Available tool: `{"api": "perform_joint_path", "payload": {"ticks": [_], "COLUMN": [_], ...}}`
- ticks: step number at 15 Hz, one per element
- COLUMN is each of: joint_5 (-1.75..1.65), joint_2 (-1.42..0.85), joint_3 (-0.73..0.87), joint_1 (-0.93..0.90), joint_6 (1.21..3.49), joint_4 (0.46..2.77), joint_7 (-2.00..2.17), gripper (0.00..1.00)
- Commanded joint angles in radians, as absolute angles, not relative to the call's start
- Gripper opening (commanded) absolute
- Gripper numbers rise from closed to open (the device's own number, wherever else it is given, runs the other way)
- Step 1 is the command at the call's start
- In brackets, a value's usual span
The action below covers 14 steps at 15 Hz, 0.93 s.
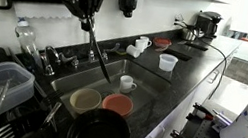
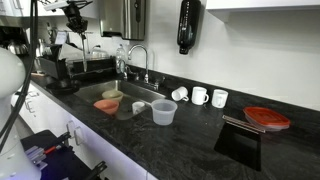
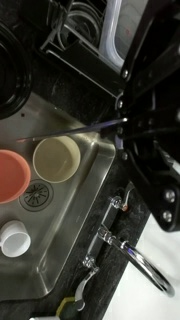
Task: Take a knife from the rack and put it in the cup in the sink
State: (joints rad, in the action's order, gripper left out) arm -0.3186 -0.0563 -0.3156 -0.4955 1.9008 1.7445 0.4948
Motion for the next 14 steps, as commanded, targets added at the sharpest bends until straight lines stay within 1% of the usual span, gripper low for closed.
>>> {"api": "perform_joint_path", "payload": {"ticks": [1, 14], "joint_5": [-0.378, -0.488], "joint_2": [-0.037, -0.041], "joint_3": [-0.311, -0.231], "joint_1": [-0.435, -0.303], "joint_6": [1.916, 1.936], "joint_4": [1.792, 1.941], "joint_7": [0.535, 0.673], "gripper": [0.01, 0.01]}}
